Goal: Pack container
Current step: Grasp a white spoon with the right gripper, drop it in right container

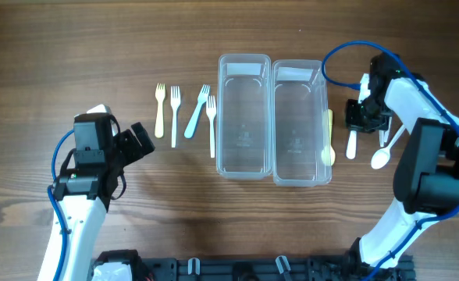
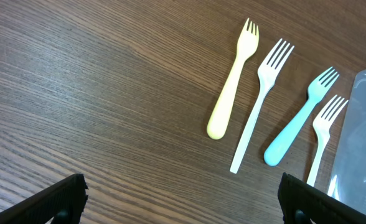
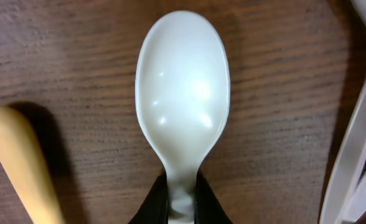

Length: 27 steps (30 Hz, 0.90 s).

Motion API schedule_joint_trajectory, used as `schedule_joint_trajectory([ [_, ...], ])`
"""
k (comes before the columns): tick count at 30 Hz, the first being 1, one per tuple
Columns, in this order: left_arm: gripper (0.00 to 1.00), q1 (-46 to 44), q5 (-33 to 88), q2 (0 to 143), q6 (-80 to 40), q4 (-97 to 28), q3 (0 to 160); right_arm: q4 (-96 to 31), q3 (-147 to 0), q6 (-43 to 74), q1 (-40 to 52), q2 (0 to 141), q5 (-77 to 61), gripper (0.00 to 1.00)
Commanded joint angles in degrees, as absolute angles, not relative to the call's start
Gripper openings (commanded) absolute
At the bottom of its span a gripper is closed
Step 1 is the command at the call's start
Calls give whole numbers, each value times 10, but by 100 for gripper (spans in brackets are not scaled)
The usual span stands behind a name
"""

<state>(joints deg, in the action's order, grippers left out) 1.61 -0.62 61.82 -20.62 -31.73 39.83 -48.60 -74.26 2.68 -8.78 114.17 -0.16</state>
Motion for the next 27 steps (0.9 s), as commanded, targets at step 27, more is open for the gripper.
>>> schedule_joint_trajectory([
  [27,100,17,-12,620,-197,-317,409,-436,-715,261,166,957,-74,6],
])
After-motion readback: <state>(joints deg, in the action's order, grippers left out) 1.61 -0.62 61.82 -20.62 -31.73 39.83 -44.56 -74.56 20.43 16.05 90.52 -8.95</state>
